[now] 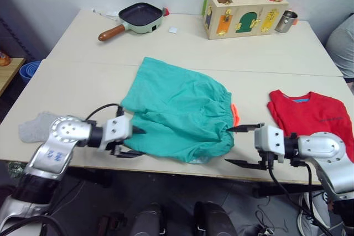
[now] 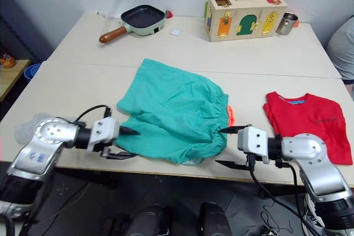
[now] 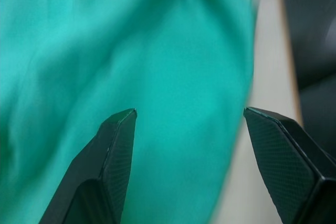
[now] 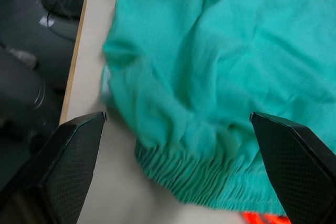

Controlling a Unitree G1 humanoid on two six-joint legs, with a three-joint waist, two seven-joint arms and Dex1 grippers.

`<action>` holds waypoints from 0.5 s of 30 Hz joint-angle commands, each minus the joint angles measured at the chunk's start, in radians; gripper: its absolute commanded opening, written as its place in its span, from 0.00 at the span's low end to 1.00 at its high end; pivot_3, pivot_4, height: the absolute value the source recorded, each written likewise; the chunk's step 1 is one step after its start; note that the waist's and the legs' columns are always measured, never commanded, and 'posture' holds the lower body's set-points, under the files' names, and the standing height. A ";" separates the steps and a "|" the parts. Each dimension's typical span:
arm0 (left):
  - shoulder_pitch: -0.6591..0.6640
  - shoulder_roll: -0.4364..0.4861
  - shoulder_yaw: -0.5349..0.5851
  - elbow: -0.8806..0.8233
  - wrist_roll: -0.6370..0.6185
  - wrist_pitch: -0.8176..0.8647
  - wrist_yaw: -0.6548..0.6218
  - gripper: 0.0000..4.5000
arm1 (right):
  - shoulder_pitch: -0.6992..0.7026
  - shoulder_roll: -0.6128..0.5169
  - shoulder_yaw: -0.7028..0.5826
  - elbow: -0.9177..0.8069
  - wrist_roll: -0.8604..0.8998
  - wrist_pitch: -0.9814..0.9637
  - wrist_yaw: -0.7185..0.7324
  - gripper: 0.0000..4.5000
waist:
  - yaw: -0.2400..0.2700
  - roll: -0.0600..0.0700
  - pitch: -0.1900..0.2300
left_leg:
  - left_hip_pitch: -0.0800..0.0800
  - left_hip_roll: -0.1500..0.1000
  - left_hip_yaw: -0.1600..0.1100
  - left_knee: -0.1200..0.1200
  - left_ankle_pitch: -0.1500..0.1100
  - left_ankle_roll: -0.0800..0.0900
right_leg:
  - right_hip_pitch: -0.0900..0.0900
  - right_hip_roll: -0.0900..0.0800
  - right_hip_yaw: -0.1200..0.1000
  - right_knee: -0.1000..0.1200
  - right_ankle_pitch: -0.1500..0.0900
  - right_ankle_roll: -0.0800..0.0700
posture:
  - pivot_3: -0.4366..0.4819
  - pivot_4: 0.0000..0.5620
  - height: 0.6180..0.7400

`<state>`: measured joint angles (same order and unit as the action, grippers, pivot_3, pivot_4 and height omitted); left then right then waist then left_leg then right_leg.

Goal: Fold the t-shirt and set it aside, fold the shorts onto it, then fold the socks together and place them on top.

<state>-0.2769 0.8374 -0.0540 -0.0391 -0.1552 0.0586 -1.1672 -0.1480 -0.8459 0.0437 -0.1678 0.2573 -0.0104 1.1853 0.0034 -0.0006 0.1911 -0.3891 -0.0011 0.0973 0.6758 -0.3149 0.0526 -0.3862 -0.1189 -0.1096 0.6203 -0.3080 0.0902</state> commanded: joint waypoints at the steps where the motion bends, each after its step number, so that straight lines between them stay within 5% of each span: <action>1: 0.044 0.001 0.039 0.025 0.035 -0.134 0.057 0.76 | -0.018 0.017 0.036 -0.003 -0.034 -0.020 -0.007 1.00 | 0.005 0.000 0.000 | 0.000 0.000 -0.001 0.000 0.000 0.000 | 0.000 0.000 0.000 0.000 0.000 0.000 | 0.48 0.27 1.00; 3: 0.061 -0.001 0.039 0.049 0.063 -0.157 0.094 0.76 | -0.022 0.032 0.056 -0.006 -0.055 -0.016 -0.022 1.00 | 0.004 0.000 0.000 | -0.001 -0.001 -0.001 0.000 -0.001 0.001 | 0.000 -0.001 -0.001 0.000 0.000 0.000 | 0.48 0.27 1.00; 7: 0.036 -0.027 0.029 0.093 0.103 -0.153 0.178 0.76 | -0.034 0.066 0.059 -0.003 -0.079 -0.004 -0.079 0.80 | 0.004 0.001 0.000 | 0.000 -0.001 -0.001 0.000 -0.001 0.000 | 0.001 -0.001 -0.001 0.001 0.000 0.000 | 0.48 0.27 1.00; 12: 0.019 -0.011 0.001 0.158 0.147 -0.133 0.195 0.50 | -0.038 0.057 0.045 0.018 -0.119 -0.031 -0.111 0.43 | -0.001 0.001 0.000 | 0.001 -0.001 -0.001 0.000 -0.001 0.000 | 0.001 -0.001 -0.001 0.003 0.000 0.000 | 0.48 0.27 1.00; 15: 0.062 0.019 -0.015 0.118 0.074 -0.060 0.091 0.30 | -0.044 0.026 0.034 0.061 -0.119 -0.077 -0.078 0.20 | -0.005 0.002 -0.001 | 0.002 -0.001 -0.001 0.000 -0.001 0.000 | 0.001 -0.001 -0.001 0.004 0.000 0.000 | 0.48 0.27 1.00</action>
<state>-0.2561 0.8315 -0.0539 0.0709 -0.0777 -0.0695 -1.0268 -0.1852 -0.7946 0.1100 -0.1153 0.1359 -0.0530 1.0897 -0.0016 0.0012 0.1903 -0.3863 -0.0021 0.0968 0.6751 -0.3160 0.0528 -0.3842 -0.1200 -0.1108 0.6237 -0.3080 0.0903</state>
